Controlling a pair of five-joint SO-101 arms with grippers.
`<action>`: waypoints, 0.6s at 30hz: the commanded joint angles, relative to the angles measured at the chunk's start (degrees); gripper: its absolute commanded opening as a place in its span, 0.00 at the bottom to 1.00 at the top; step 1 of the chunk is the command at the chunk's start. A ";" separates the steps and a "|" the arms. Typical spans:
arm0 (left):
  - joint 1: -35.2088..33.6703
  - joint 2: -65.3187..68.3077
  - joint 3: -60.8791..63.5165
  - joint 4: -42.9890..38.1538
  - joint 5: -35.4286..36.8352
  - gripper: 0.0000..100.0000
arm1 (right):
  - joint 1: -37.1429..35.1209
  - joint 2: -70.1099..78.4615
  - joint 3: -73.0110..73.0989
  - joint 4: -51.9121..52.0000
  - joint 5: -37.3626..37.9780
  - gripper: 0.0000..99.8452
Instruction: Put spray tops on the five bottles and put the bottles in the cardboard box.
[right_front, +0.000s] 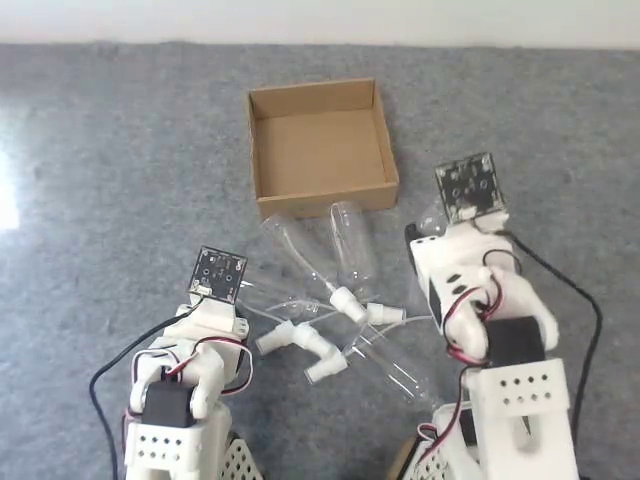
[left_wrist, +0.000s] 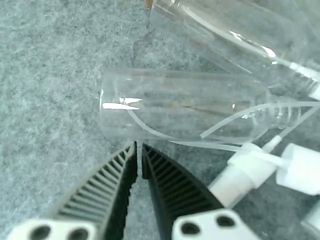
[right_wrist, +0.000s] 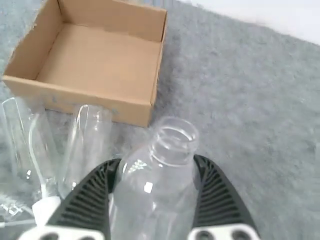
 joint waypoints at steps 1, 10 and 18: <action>-0.26 -1.32 -0.57 0.18 -0.26 0.02 | -0.13 -4.00 3.87 -5.67 0.97 0.01; -0.26 -1.32 -0.57 0.18 -0.26 0.02 | 0.31 -9.63 11.43 -7.78 0.97 0.01; -0.26 -1.32 -0.57 0.18 -0.26 0.02 | 0.40 -17.45 19.43 -13.85 0.97 0.01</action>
